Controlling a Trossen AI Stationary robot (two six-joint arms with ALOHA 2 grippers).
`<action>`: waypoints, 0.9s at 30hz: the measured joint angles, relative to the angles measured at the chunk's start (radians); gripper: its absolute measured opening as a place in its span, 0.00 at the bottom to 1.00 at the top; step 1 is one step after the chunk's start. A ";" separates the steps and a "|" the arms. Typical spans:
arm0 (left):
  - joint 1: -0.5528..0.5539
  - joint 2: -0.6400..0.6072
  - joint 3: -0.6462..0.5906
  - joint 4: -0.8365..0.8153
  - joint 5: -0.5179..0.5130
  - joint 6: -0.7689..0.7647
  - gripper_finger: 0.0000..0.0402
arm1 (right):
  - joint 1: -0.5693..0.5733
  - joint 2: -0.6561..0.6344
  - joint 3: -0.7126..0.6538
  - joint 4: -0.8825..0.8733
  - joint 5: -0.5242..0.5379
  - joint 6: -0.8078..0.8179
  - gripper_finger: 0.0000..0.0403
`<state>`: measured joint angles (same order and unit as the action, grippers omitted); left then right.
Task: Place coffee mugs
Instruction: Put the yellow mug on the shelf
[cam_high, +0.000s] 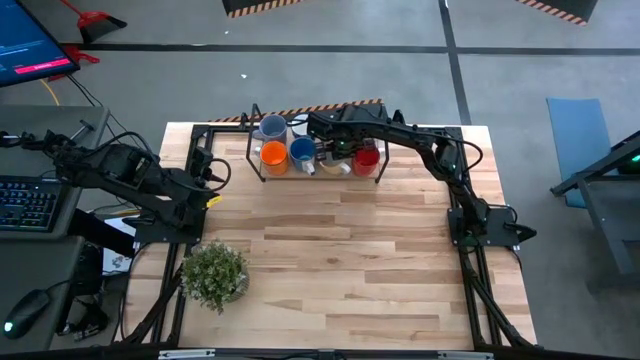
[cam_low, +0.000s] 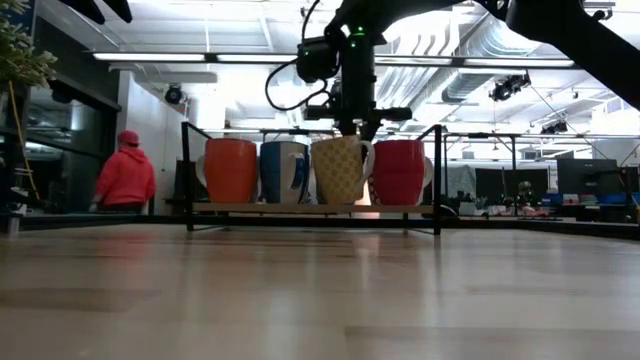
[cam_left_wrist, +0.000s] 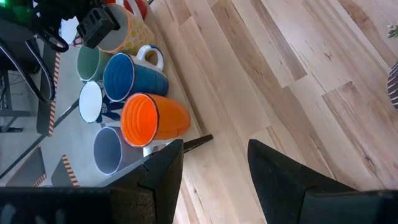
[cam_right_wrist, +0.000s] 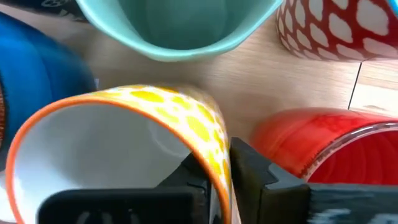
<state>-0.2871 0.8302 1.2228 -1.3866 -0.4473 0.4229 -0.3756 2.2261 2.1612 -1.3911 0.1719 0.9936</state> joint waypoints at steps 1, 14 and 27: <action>0.000 0.000 0.000 0.000 0.000 0.000 0.42 | 0.000 0.000 0.000 0.001 0.000 0.000 0.09; 0.000 0.000 0.000 0.000 0.000 0.000 0.42 | -0.002 0.000 0.001 0.009 0.011 -0.006 0.17; 0.000 0.000 0.000 0.000 0.000 0.000 0.42 | -0.002 0.000 0.084 0.001 0.035 -0.033 0.17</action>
<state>-0.2873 0.8301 1.2228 -1.3867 -0.4473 0.4229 -0.3779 2.2261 2.2455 -1.3897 0.2071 0.9603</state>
